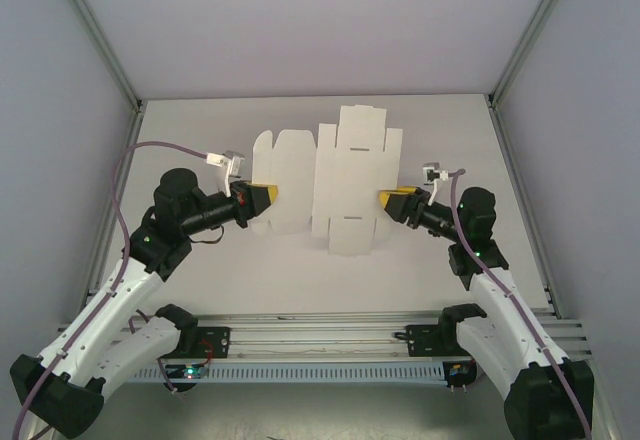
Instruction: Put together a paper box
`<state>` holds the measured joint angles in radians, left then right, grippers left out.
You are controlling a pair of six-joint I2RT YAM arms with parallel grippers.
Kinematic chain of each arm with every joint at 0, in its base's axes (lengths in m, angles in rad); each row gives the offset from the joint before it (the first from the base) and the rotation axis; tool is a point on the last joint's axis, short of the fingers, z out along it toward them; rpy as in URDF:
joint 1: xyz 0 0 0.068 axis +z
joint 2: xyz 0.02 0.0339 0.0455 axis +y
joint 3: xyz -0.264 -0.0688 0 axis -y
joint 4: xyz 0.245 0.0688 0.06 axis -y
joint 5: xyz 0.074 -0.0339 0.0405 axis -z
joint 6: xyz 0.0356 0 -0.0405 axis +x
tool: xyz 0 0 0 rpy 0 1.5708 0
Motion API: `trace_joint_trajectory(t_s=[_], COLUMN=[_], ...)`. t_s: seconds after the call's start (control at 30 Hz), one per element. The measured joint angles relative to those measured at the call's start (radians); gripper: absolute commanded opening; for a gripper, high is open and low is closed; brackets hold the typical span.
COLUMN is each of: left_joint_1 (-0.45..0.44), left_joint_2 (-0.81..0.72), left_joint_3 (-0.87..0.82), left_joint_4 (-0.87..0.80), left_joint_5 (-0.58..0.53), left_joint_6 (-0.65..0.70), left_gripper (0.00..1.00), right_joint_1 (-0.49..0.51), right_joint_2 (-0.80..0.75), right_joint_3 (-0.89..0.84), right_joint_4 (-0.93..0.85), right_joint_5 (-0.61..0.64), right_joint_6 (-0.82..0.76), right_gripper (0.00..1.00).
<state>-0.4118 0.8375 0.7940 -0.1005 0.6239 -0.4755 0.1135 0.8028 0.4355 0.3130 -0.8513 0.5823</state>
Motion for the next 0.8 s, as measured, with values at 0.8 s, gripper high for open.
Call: trace_joint_trajectory(t_s=[0.8], left_joint_1=[-0.001], left_joint_2=[-0.040], left_joint_3=[-0.049], left_joint_4=[0.019], left_joint_5=[-0.089], left_joint_6=[-0.035], left_gripper=[0.00], right_joint_1=[0.000], right_joint_2=[0.005], right_joint_3=[0.157], right_joint_4=[-0.172], right_joint_5=[-0.074], right_joint_6=[-0.060], right_gripper=[0.34])
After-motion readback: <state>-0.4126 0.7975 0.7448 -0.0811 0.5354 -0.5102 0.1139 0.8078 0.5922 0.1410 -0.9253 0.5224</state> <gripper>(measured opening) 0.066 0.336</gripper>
